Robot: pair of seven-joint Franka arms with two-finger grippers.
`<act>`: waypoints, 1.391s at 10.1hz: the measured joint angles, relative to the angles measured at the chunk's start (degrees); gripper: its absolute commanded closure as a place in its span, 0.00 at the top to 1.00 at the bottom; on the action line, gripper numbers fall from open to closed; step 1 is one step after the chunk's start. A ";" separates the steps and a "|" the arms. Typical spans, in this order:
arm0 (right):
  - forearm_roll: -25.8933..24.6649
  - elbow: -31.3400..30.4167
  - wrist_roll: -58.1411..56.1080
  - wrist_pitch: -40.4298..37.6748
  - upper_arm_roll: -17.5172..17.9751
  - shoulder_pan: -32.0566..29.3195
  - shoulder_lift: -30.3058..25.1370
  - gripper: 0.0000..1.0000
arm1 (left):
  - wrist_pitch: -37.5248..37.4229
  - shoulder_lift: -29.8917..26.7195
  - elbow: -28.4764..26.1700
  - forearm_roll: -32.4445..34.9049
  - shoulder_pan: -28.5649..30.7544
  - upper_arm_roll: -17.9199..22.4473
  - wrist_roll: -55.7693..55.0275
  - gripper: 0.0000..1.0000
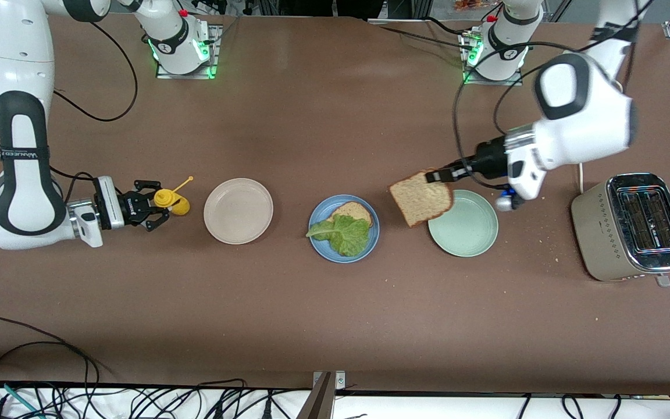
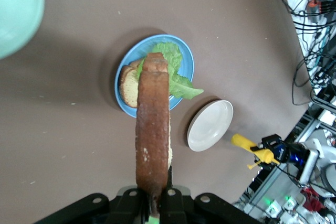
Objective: Make sandwich in blue plate with both arms
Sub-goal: 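Lower the toast onto the sandwich while the right gripper sets down mustard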
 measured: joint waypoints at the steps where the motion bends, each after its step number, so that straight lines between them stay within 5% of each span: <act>1: 0.50 -0.26 -0.78 0.02 0.03 -0.16 0.39 0.00 | 6.92 1.91 -0.97 -0.16 -4.12 -0.06 -2.38 0.00; 2: 1.39 -0.36 -2.11 0.14 0.04 -0.35 1.15 0.00 | 15.06 4.50 -1.20 -0.19 -8.23 -0.09 -5.22 0.00; 3: 2.70 -0.49 -3.30 0.23 0.04 -0.54 2.25 0.24 | 24.10 7.49 -1.27 -0.20 -11.91 -0.05 -7.81 0.00; 4: 3.40 -0.53 -4.04 0.28 0.05 -0.75 3.32 0.99 | 33.16 10.90 -1.30 -0.20 -15.39 0.00 -9.20 0.00; 8: 5.09 -0.37 -8.51 0.34 0.05 -2.49 3.91 1.00 | 56.24 20.23 -1.04 -2.11 -26.09 0.76 -10.04 0.00; 14: 4.83 1.57 -5.56 -0.14 -0.17 -7.27 3.79 1.00 | 58.33 22.61 1.39 -3.12 -36.21 8.43 -10.82 0.00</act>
